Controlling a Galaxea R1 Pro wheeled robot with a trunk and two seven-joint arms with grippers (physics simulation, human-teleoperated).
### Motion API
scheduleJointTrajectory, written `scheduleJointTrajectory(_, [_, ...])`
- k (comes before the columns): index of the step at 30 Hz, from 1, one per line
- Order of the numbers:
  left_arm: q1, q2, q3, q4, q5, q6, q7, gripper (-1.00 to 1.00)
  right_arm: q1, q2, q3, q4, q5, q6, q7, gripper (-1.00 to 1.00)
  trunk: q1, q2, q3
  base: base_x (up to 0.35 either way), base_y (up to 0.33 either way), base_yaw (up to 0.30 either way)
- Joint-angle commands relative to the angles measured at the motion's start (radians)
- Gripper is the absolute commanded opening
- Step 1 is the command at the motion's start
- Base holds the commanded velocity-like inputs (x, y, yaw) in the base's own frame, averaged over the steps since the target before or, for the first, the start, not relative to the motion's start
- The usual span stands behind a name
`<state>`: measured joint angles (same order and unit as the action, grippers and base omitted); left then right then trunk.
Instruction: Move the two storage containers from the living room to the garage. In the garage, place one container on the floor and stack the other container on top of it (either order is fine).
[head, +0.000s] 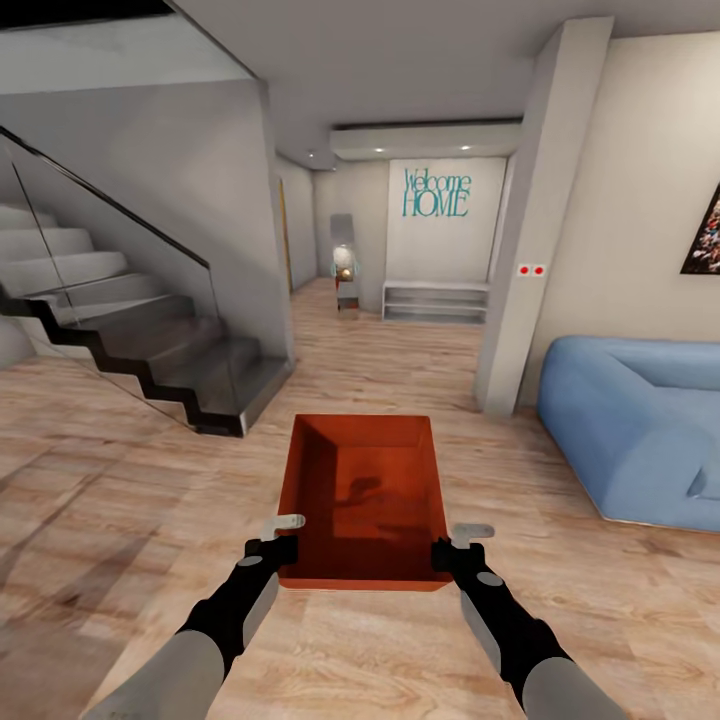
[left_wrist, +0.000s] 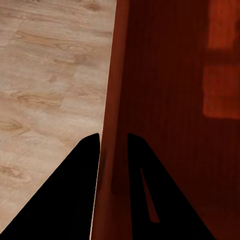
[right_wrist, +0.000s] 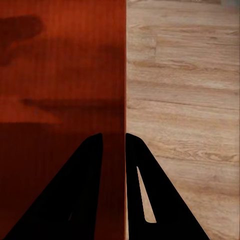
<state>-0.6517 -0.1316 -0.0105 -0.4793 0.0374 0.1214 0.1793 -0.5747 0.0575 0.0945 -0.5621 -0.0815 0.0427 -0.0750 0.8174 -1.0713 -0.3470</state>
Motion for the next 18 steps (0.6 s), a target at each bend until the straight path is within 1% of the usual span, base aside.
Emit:
scheduleJointTrajectory(1, [0.000,0.000,0.026,-0.001,0.009,0.008,0.089,-1.00,-0.001,-0.001,-0.006,-0.005,0.003,-0.004,-0.011,-1.00,0.001,-0.001,-0.001,0.323,0.000,0.000])
scheduleJointTrajectory(16, [0.000,0.000,0.026,0.003,0.010,0.008,0.089,-1.00,-0.001,-0.001,-0.001,-0.005,0.003,-0.004,-0.012,-1.00,0.001,-0.001,-0.001,0.323,0.000,0.000])
scheduleJointTrajectory(18, [0.000,0.001,0.026,0.002,0.010,0.008,0.089,-1.00,-0.001,-0.001,-0.004,-0.005,0.003,-0.003,-0.012,-1.00,0.001,-0.001,-0.001,0.324,0.000,-0.095])
